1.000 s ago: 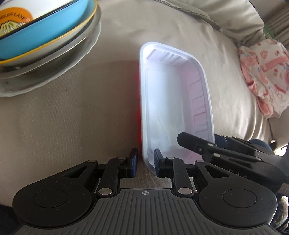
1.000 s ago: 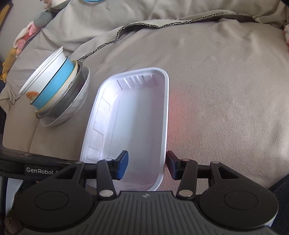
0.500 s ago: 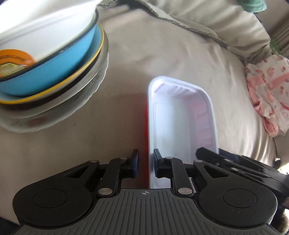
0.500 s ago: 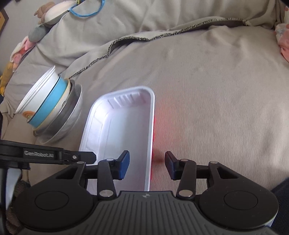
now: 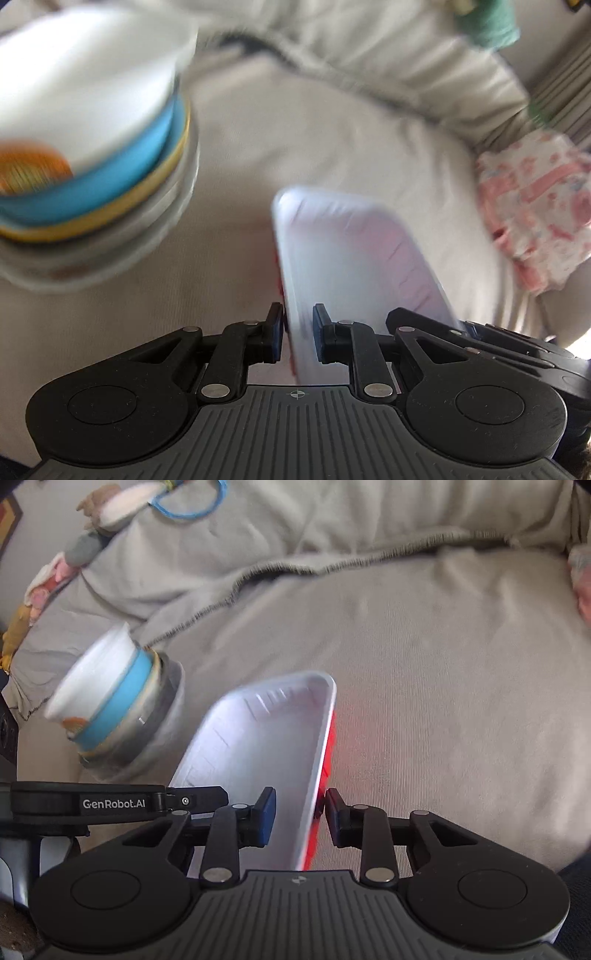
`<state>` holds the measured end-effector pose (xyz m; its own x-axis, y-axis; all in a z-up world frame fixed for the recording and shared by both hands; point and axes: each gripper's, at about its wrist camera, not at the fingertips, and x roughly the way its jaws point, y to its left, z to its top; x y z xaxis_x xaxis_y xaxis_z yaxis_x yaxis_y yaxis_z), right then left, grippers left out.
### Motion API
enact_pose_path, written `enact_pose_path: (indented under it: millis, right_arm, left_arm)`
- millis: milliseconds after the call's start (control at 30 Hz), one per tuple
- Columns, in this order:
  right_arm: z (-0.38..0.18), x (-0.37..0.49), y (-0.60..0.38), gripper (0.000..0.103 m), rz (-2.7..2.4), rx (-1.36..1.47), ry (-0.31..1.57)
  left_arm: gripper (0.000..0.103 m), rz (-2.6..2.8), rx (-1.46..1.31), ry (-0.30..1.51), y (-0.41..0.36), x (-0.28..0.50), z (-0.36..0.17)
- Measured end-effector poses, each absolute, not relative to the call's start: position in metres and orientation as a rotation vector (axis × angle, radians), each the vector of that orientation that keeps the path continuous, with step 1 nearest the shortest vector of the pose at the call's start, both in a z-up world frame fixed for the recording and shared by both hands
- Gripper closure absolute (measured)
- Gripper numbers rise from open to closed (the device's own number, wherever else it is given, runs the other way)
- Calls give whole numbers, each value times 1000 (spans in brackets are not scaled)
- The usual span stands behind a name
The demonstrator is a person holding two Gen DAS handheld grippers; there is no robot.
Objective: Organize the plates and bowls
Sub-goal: 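Lift the tray with both tools and carry it toward the bowl stack, then lower the tray onto the white bowl with both tools and open them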
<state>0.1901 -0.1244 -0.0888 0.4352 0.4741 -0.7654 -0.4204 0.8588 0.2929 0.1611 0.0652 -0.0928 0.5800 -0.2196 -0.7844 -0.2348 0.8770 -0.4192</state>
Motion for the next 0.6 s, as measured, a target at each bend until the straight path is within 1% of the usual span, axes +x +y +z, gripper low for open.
enact_pose_path:
  millis: [100,200,300,333,433,600]
  right_arm:
    - [-42,180,-120,74,587,43,867]
    - [11,169,-101,74,652,11,743]
    - [49,165,-66,74,726,-17,661]
    - [58,165,-51,74,747,-30,640]
    - [64,172,-6,73,795,-67,623]
    - [25,195,60,73,805,-101,720]
  left_arm:
    - [83,-15,-506,833,77,144,-39]
    - [80,-6,-466,693,100,122,17]
    - [79,31,-488,614,134,106,51]
    - [80,44,-501,599,146,105,55]
    - [80,108,-526,596,181,107,51]
    - [80,176,-561,649,226,122,12]
